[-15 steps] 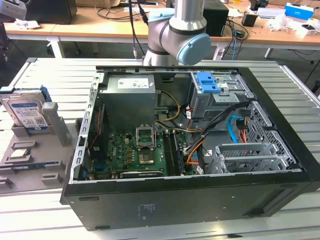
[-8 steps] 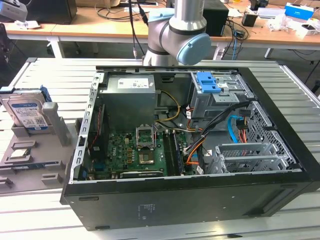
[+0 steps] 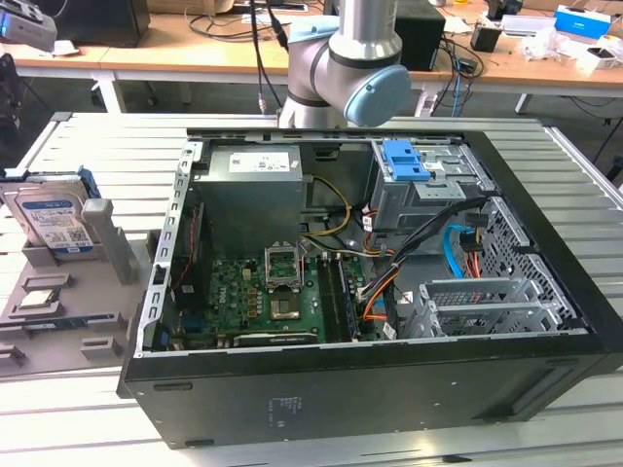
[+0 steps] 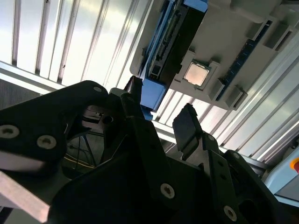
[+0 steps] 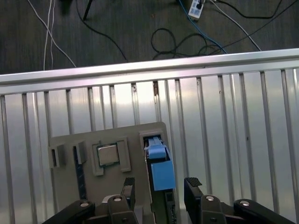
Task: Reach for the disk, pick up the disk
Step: 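Pick up the disk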
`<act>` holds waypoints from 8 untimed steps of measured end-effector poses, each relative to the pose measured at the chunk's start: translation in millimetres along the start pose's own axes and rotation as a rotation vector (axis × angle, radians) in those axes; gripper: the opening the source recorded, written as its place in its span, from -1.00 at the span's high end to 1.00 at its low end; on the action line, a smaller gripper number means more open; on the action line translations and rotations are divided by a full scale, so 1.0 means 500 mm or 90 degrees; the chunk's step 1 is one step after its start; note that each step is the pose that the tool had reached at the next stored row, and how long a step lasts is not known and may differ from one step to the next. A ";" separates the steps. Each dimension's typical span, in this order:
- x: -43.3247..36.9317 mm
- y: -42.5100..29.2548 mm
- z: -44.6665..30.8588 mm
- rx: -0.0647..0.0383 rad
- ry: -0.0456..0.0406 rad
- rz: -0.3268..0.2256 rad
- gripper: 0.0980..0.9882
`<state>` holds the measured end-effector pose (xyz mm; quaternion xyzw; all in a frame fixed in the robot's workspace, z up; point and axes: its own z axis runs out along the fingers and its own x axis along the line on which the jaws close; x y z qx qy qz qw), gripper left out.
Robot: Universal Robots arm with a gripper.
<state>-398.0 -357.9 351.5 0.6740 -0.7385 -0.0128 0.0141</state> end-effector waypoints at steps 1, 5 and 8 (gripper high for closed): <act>0.000 0.000 0.004 0.000 0.0000 0.000 0.00; 0.000 -0.001 0.018 0.000 0.0002 0.000 0.00; 0.000 -0.001 0.028 0.000 0.0003 0.000 0.00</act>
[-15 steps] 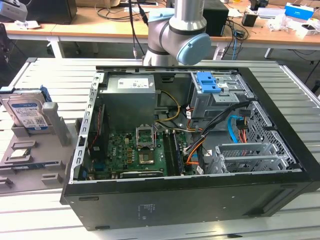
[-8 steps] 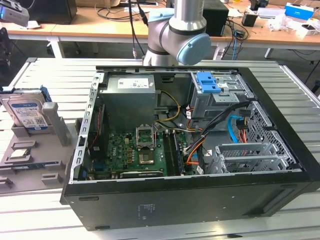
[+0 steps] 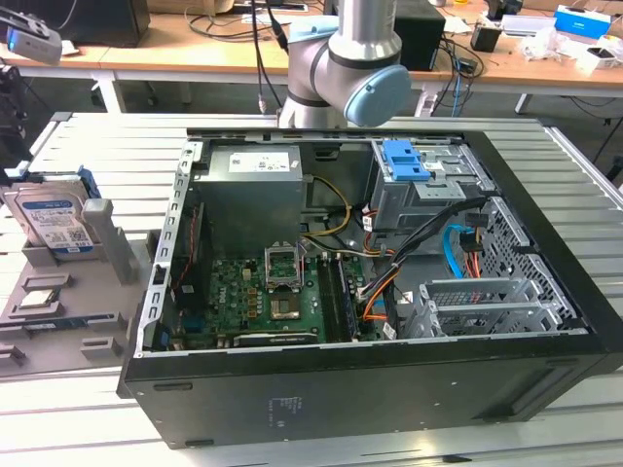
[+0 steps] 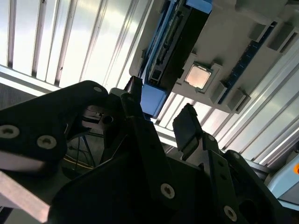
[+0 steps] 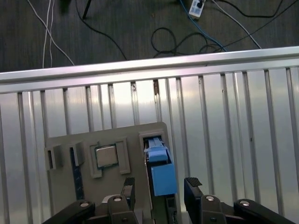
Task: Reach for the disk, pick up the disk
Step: 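Pick up the disk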
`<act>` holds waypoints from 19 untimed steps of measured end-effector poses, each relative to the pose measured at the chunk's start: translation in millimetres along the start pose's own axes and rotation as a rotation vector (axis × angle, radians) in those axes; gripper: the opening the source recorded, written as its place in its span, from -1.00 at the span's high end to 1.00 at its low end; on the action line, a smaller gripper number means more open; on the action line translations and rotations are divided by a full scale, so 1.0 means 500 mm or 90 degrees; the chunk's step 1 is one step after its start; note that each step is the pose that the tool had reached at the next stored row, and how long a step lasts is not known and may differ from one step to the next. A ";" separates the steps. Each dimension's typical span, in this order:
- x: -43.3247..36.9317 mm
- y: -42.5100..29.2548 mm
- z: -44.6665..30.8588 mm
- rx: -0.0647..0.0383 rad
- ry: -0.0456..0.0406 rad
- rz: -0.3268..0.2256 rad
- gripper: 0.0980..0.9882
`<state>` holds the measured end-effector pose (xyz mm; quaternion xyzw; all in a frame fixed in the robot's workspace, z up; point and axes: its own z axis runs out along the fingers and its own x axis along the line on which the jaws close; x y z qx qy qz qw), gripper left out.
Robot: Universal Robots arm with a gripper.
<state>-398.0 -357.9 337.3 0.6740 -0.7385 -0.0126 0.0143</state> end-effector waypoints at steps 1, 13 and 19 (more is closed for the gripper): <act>0.000 0.000 0.003 0.000 0.0000 0.000 0.00; -0.015 0.000 0.042 0.000 0.0011 -0.025 0.00; -0.017 0.001 0.067 0.000 0.0022 -0.047 0.00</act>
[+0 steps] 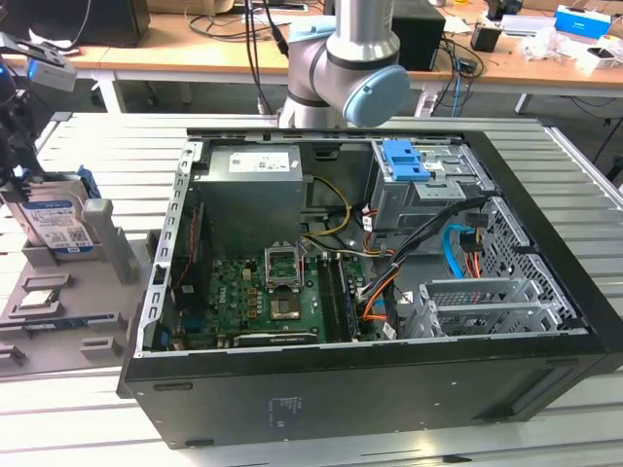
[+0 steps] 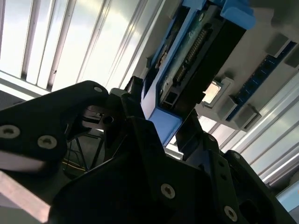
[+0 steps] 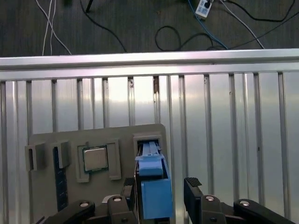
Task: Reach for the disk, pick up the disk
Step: 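Pick up the disk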
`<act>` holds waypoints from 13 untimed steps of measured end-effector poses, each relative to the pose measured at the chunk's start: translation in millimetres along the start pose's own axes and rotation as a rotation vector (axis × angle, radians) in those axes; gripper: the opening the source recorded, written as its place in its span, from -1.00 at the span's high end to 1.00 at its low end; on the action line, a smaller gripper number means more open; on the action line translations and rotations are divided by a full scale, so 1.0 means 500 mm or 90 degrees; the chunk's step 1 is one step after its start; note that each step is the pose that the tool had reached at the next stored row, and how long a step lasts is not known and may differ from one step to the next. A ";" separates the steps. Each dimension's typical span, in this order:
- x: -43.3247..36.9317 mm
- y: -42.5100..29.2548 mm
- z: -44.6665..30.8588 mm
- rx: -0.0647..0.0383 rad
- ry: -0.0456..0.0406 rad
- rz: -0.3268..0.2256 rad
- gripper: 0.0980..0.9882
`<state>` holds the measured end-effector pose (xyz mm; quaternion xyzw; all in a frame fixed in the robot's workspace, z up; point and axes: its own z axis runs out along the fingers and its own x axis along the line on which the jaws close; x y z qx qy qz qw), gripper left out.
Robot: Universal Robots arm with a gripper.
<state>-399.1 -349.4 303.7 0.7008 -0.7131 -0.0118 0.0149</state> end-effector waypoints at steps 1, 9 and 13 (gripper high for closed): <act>0.000 0.000 0.002 0.000 0.0008 -0.011 0.00; 0.000 0.002 0.019 0.000 0.0027 -0.053 0.00; 0.000 0.003 0.028 0.000 0.0030 -0.053 0.00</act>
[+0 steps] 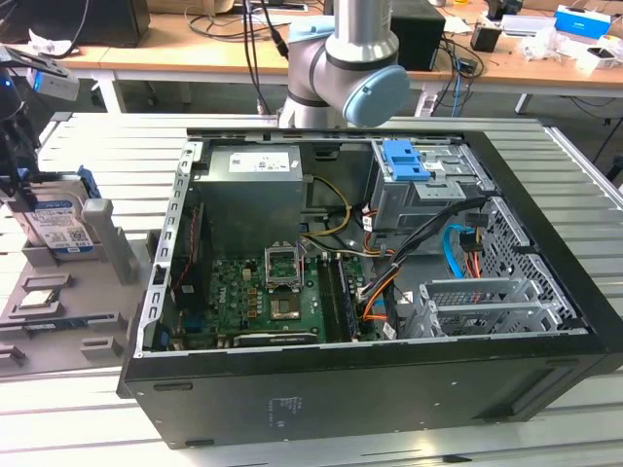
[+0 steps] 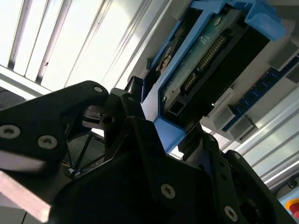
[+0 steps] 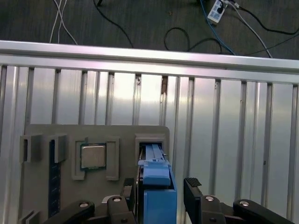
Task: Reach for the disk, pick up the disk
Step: 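Pick up the disk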
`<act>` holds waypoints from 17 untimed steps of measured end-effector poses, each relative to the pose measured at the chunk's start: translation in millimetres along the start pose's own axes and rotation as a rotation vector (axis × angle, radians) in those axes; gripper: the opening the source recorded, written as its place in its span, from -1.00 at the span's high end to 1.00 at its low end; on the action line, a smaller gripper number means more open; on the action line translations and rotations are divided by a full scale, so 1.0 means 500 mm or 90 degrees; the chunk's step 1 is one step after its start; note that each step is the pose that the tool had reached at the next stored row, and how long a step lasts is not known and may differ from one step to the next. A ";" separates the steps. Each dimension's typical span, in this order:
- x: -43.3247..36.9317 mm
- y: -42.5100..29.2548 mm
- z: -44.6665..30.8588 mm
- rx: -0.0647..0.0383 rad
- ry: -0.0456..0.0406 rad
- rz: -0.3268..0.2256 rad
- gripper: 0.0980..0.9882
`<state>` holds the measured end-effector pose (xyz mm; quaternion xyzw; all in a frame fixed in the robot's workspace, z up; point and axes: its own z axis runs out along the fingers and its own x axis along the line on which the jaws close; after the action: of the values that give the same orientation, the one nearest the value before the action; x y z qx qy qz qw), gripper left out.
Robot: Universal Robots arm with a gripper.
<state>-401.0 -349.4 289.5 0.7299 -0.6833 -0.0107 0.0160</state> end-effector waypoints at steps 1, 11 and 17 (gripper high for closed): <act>0.000 0.000 0.002 0.000 0.0004 0.000 0.00; 0.000 0.000 0.008 -0.001 0.0043 0.022 0.00; 0.000 0.000 0.008 0.000 0.0043 0.024 0.39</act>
<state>-401.1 -349.4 285.6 0.7170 -0.6968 -0.0082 0.0188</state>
